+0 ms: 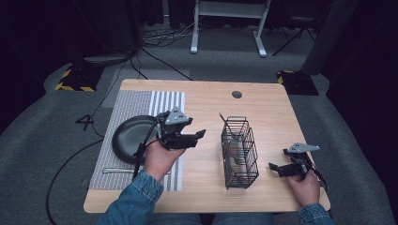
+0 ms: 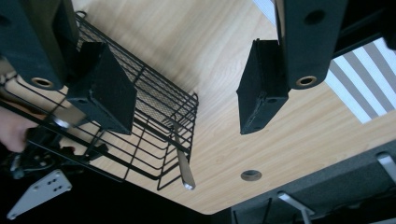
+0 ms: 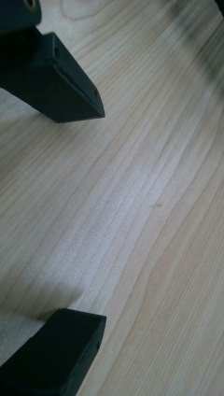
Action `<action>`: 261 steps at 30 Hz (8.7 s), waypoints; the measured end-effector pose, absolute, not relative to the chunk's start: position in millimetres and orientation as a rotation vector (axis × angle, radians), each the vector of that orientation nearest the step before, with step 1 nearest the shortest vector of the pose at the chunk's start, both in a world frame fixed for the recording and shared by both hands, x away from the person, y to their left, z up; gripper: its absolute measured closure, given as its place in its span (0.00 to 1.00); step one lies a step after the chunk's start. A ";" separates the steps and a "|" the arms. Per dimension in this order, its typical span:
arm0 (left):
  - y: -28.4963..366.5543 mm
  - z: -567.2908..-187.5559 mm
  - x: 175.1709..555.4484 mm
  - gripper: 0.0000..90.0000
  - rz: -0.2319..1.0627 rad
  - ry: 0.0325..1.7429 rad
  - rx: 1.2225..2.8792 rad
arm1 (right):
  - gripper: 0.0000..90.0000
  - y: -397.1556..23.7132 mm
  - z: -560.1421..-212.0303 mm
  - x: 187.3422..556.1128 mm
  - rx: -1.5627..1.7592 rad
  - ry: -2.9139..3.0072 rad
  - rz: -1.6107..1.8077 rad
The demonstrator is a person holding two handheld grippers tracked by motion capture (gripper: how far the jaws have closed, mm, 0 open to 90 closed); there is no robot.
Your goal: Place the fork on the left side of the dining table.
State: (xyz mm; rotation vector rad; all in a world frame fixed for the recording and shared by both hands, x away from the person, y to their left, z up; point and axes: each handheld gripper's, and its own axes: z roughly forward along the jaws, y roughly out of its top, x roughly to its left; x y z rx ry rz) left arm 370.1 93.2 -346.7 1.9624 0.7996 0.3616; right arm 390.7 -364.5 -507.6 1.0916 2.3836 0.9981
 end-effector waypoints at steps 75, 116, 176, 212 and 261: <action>34.6 -295.2 417.9 0.96 0.294 0.638 1.937 | 0.03 -364.4 -507.6 390.6 1.094 2.383 0.998; 179.5 -244.2 437.1 0.96 0.532 0.926 1.749 | 0.03 -364.4 -507.6 390.7 1.094 2.382 0.998; 254.9 -366.1 532.1 0.96 0.344 1.380 1.626 | 0.04 -364.4 -507.6 390.8 1.097 2.380 0.999; 280.6 -393.2 553.9 0.81 0.328 1.494 1.640 | 0.04 -364.4 -507.5 390.8 1.097 2.379 0.999; 322.7 -438.4 572.1 0.61 0.251 1.688 1.619 | 0.04 -364.4 -507.5 390.4 1.100 2.377 0.998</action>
